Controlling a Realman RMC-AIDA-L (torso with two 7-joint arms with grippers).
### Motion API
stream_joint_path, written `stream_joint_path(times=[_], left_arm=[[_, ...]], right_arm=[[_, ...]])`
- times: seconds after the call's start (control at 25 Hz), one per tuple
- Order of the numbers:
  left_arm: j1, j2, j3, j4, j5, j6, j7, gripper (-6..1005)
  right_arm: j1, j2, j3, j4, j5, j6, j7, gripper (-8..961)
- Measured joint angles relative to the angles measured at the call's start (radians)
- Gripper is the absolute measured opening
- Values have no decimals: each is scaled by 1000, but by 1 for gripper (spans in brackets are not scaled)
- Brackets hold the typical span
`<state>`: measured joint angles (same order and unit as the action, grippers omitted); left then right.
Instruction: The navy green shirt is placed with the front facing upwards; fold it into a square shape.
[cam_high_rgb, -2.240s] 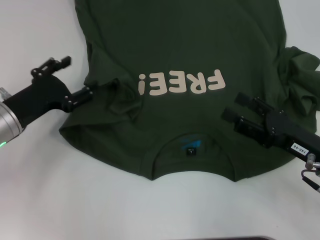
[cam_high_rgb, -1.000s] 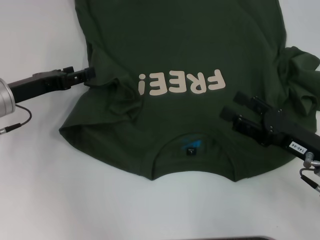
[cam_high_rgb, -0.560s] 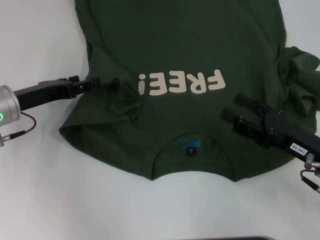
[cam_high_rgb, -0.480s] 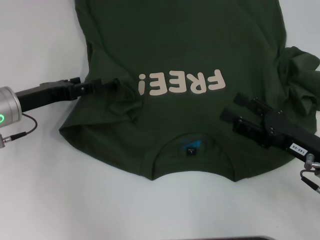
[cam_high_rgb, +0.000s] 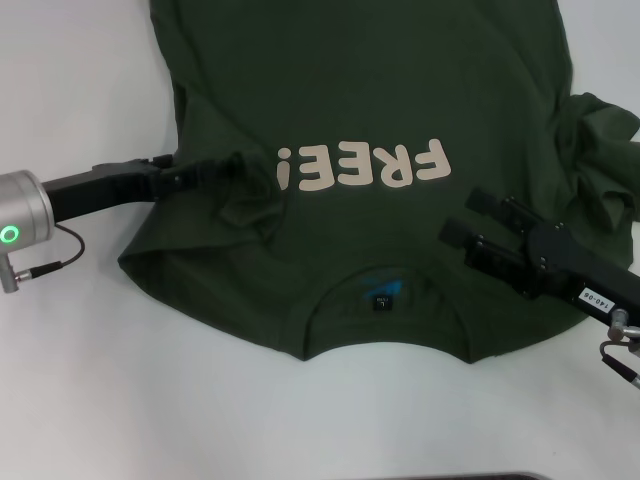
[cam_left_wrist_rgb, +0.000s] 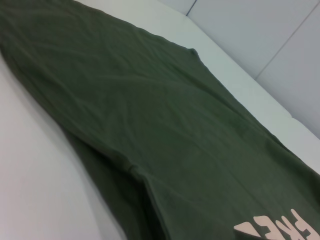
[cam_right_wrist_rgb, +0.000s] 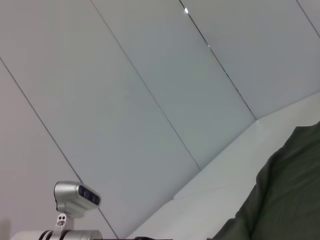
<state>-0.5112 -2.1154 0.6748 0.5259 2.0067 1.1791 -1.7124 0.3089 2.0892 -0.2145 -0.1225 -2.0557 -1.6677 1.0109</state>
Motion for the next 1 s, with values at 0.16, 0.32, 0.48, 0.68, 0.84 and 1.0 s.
stream_joint_path(times=[0.16,0.32,0.48,0.68,0.84,1.0], left_arm=[[-10,-3,6,1,0,8,0,812],[-17,-6,8,1,-1,0,6,812],[-19,-6,7,3,-5,-2,10,812],[-22,-6,7,4,-7,-10,10,812],[-34,-10,8,1,-5,-4,13,812],[-40,-19,8,5,1,-8,14,812]], right_arm=[[-2,0,0,5,0,0,0,911],[-3,0,-1,6,0,0,-1,911],[-3,0,-2,6,-1,0,-2,911],[-3,0,-2,6,-1,0,-2,911],[-1,0,-2,6,-1,2,-2,911],[0,0,-2,6,-1,1,-2,911]])
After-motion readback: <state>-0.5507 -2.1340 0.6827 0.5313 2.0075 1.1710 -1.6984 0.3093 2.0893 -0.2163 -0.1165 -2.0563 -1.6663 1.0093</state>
